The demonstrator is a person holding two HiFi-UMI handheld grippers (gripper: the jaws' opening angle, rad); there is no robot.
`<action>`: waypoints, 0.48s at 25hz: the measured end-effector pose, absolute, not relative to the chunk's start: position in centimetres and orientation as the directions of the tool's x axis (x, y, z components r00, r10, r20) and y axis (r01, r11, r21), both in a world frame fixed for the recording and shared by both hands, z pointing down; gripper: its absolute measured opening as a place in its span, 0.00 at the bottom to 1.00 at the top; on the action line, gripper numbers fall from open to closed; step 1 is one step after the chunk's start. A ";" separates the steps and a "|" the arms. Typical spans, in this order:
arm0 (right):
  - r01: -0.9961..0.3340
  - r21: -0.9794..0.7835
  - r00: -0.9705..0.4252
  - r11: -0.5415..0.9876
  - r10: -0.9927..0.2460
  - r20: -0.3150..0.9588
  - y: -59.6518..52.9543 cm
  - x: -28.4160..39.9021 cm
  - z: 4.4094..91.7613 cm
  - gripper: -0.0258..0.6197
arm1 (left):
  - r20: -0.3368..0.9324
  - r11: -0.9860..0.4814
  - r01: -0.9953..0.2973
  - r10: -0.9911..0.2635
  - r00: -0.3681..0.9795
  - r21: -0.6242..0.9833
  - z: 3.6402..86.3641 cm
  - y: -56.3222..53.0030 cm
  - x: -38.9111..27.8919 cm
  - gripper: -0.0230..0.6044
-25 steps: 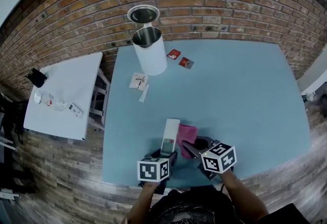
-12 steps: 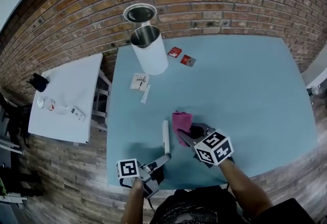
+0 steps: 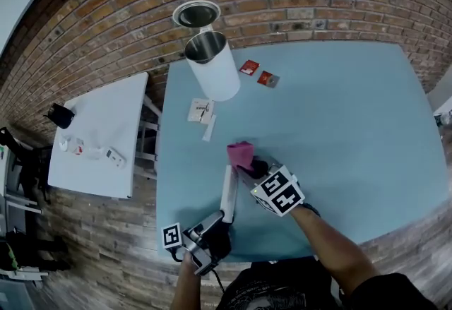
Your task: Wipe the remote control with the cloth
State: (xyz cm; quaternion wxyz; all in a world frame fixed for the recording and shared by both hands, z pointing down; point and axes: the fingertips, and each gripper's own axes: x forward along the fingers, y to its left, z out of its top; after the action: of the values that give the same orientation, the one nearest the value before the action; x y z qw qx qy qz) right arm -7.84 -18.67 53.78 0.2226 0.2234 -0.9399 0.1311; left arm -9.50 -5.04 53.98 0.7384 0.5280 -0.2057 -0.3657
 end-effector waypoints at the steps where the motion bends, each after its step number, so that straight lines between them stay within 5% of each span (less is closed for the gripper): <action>1: -0.475 -0.147 -0.800 0.868 -0.357 0.482 -18.8 -7.9 54.2 0.14 | -0.087 0.176 0.334 -0.761 0.642 0.926 53.9 -5.1 -9.6 0.48; 12: -0.422 -0.151 -0.820 0.894 -0.305 0.485 -17.7 -8.0 54.6 0.14 | -0.094 0.175 0.349 -0.768 0.634 0.921 53.9 -5.4 -9.3 0.48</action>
State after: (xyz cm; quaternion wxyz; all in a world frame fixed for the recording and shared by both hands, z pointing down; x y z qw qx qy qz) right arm -8.03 -17.70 54.59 0.2306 0.1922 -0.9455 0.1265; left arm -9.25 -5.39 53.91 0.7396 0.5195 -0.2015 -0.3776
